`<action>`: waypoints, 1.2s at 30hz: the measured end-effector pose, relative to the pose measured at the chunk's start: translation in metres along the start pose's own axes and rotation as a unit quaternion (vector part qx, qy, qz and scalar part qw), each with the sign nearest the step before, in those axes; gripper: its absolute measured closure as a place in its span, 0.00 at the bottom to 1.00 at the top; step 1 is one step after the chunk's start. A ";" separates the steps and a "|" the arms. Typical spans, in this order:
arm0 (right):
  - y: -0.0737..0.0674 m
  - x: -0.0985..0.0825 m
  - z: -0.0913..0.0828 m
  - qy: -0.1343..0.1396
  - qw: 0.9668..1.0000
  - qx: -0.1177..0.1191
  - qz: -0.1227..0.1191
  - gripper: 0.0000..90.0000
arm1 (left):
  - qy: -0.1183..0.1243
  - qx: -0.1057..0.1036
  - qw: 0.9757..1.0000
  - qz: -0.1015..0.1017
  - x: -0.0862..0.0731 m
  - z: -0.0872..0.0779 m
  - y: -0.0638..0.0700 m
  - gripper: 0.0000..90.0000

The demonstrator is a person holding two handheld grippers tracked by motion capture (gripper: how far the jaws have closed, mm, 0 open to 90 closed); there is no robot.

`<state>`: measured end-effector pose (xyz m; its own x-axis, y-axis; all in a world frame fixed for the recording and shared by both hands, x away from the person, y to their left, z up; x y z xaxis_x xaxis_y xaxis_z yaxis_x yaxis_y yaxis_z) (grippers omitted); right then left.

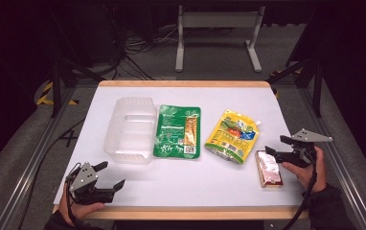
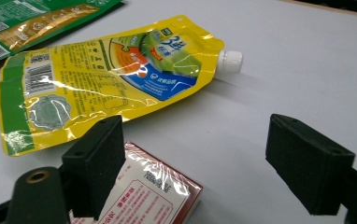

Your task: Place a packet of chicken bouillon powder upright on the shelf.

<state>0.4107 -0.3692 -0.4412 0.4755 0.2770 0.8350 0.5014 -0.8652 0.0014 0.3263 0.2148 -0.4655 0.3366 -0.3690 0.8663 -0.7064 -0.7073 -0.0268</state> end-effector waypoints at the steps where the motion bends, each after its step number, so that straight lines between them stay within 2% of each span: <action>1: 0.001 -0.001 0.001 -0.002 1.000 0.004 0.007 0.23 | -0.003 -0.001 1.000 0.002 0.000 0.000 0.002 0.15; 8: 0.005 -0.001 0.008 -0.018 0.999 0.023 0.033 0.24 | -0.010 -0.006 1.000 0.022 -0.002 0.001 0.010 0.16; 11: 0.007 0.006 0.016 -0.022 0.997 0.049 0.049 0.24 | -0.013 -0.010 1.000 0.025 -0.002 0.003 0.012 0.16; 13: 0.008 0.008 0.019 -0.026 0.997 0.053 0.052 0.24 | -0.014 -0.010 1.000 0.026 -0.002 0.004 0.013 0.16; 14: 0.011 0.013 0.026 -0.031 0.995 0.070 0.069 0.23 | -0.018 -0.011 0.999 0.028 -0.003 0.005 0.014 0.16; 17: 0.014 0.016 0.033 -0.043 0.993 0.076 0.082 0.22 | -0.028 -0.009 0.999 0.034 -0.005 0.006 0.017 0.16; 20: 0.016 0.016 0.047 -0.073 0.989 0.085 0.093 0.22 | -0.025 -0.014 0.999 0.032 -0.005 0.005 0.019 0.15; 22: 0.016 0.017 0.053 -0.081 0.988 0.092 0.089 0.21 | -0.022 -0.017 0.999 0.030 -0.004 0.004 0.020 0.15; 25: 0.015 0.022 0.061 -0.080 0.986 0.107 0.101 0.21 | -0.023 -0.023 0.999 0.032 -0.003 0.005 0.023 0.15; 30: 0.011 0.025 0.079 -0.112 0.980 0.126 0.108 0.19 | -0.024 -0.029 0.999 0.038 -0.002 0.007 0.029 0.16; 36: 0.007 0.027 0.088 -0.120 0.979 0.136 0.091 0.22 | -0.032 -0.042 0.997 0.049 0.000 0.012 0.037 0.16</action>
<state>0.4908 -0.3314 -0.4669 0.7142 0.2472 0.6548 0.5510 -0.7755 -0.3083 0.3080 0.1815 -0.4722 0.3003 -0.4742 0.8276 -0.7872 -0.6132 -0.0657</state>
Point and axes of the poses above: each handheld gripper's, and its own axes: z roughly forward along the jaws, x roughly out of its top, y roughly to its right, the point moved 5 cm from there along z, roughly forward along the jaws
